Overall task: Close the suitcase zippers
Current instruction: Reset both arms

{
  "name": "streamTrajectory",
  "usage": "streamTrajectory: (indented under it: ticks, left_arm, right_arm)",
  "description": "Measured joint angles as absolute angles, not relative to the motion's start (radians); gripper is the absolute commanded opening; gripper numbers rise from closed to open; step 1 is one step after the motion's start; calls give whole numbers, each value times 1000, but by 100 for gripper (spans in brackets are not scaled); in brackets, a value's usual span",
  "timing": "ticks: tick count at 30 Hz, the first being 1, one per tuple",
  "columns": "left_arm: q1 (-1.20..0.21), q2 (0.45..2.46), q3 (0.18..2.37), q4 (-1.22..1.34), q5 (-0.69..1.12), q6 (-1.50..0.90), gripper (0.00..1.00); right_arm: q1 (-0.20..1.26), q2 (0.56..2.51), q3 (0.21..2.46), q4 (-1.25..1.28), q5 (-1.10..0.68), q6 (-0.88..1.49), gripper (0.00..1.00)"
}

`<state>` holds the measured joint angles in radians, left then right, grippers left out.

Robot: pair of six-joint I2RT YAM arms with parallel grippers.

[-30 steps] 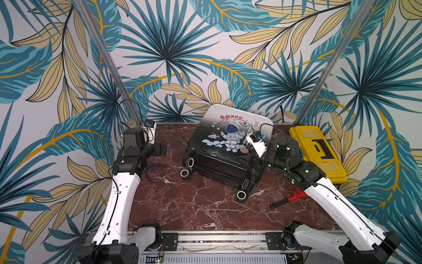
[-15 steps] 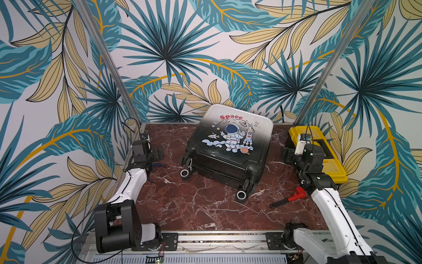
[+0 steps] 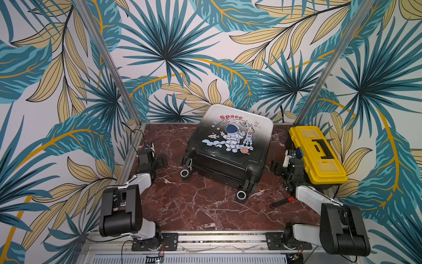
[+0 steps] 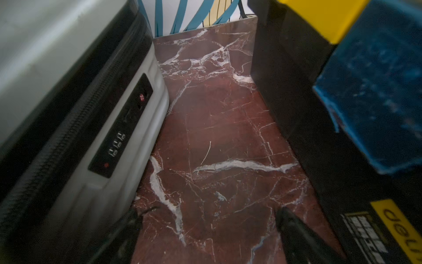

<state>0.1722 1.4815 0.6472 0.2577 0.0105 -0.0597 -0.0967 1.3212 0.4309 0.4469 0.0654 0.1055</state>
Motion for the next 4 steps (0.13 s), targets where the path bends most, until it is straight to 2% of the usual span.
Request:
streamTrajectory:
  ticks: [4]
  left_arm:
    - [172,1481,643,294,36,-51,99]
  right_arm:
    - [-97,1353,429,552,45,104,99]
